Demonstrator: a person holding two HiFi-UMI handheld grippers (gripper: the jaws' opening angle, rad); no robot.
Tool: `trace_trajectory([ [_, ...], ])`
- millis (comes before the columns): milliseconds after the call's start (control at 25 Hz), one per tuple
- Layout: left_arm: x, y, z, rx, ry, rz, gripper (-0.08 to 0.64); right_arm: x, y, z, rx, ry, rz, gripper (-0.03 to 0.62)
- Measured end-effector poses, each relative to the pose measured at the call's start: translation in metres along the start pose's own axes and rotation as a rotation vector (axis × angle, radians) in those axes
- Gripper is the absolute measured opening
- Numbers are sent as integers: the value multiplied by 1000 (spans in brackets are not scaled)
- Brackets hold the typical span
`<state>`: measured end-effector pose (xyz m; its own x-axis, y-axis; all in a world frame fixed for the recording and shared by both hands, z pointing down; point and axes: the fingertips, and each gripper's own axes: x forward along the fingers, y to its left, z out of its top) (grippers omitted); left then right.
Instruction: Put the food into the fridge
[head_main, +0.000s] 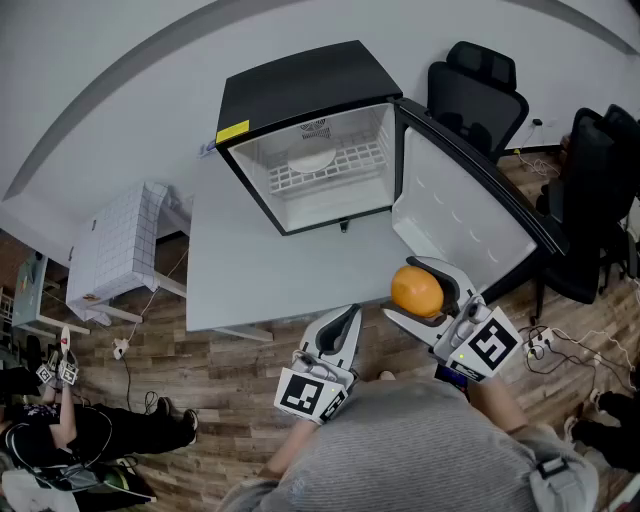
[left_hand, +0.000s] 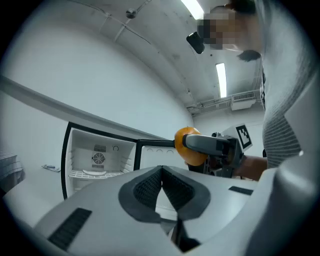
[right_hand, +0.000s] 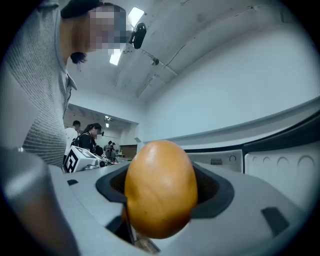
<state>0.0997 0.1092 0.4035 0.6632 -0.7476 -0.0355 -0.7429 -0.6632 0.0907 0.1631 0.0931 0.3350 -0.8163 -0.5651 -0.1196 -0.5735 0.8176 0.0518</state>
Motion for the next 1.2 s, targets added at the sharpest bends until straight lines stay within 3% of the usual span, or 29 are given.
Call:
trace_trajectory([
  [1200,2,3,8,-4,-32,10,11,4,-4,1,102,-28,-7,325],
])
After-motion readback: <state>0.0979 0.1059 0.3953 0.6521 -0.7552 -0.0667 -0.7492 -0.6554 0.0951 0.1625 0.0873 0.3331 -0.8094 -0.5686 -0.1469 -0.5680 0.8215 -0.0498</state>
